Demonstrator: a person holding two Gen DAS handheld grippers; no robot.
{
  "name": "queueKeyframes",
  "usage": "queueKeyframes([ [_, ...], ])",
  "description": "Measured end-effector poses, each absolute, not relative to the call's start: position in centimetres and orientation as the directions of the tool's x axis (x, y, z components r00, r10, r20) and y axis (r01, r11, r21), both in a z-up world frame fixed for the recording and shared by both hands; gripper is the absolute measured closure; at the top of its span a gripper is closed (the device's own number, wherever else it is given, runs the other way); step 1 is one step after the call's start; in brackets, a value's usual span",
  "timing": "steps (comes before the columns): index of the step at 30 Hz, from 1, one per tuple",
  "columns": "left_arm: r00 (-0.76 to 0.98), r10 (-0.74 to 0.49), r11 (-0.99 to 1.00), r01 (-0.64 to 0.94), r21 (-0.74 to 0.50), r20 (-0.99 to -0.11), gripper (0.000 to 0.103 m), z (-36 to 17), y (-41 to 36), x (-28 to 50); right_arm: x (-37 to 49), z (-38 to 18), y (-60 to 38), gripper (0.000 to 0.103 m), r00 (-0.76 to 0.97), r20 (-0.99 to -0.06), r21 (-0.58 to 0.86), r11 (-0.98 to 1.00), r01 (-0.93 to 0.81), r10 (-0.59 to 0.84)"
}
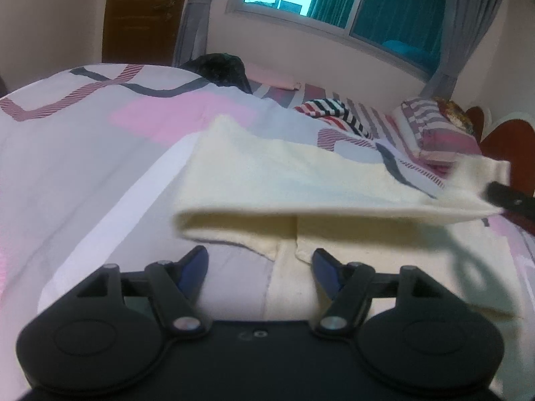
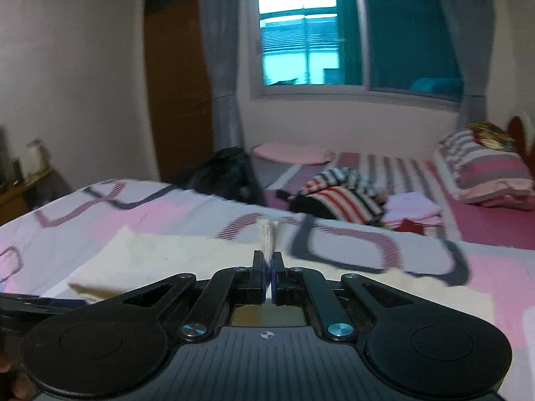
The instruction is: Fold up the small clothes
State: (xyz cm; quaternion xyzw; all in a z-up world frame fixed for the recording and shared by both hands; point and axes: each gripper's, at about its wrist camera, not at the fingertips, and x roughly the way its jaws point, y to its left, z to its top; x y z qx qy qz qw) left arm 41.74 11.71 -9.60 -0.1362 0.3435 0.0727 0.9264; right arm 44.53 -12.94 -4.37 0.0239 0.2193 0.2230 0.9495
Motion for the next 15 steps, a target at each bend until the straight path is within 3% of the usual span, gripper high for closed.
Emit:
queueKeyframes([
  [15,0.730,0.065,0.975,-0.191,-0.113,-0.680,0.039,-9.6,11.3,41.9,42.4,-6.4,-25.4,0.101,0.825,-0.479,0.302,0.939,-0.165,0.299],
])
